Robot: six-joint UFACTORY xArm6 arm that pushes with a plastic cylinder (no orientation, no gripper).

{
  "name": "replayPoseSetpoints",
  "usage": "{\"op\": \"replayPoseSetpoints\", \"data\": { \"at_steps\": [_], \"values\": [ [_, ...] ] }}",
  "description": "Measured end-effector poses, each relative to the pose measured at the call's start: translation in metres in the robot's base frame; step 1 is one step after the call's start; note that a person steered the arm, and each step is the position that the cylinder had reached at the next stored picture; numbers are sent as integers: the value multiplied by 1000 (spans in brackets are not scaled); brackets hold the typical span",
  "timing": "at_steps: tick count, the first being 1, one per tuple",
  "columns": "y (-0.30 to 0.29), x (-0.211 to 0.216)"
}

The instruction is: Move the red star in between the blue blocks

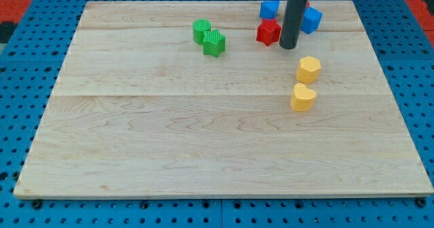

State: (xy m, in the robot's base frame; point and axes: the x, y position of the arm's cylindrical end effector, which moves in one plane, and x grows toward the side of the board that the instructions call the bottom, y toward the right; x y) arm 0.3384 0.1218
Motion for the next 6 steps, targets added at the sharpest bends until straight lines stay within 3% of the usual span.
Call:
{"op": "replayPoseSetpoints", "data": {
  "at_steps": [1, 2, 5, 6],
  "values": [
    [-46, 18],
    [-63, -16],
    [18, -42],
    [7, -17]
  ]
}}
